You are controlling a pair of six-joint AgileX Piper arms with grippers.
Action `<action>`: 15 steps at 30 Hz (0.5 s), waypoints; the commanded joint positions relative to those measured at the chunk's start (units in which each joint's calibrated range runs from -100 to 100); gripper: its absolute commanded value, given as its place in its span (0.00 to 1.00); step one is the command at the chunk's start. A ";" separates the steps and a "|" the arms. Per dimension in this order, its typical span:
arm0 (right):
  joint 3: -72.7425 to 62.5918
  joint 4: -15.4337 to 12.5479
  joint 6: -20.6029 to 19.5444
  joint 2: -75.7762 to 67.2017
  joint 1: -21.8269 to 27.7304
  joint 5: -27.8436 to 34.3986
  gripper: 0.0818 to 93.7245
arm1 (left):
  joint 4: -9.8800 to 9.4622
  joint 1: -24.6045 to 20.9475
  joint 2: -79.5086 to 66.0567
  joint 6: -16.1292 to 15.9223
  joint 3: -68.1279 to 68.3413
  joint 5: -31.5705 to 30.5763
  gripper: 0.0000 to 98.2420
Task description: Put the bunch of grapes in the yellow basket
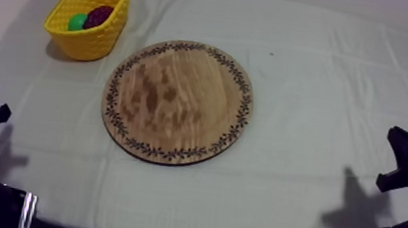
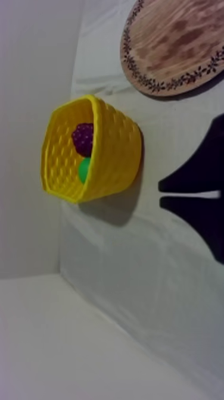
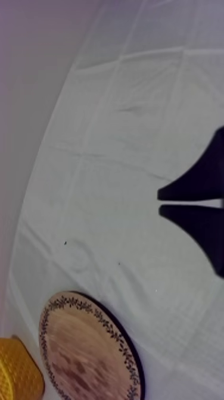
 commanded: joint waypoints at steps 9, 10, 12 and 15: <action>-0.03 0.01 -0.05 -0.01 0.02 -0.03 0.00 | 0.54 -0.17 -0.08 0.36 0.00 0.10 0.00; -0.03 0.01 -0.05 -0.01 0.02 -0.03 0.00 | 0.63 -0.17 -0.08 0.41 0.00 0.13 0.00; -0.03 0.01 -0.05 -0.01 0.02 -0.03 0.00 | 0.73 -0.17 -0.08 0.46 0.00 0.50 0.00; -0.03 0.01 -0.05 -0.01 0.02 -0.03 0.00 | 0.81 -0.17 -0.08 0.53 0.00 1.09 0.00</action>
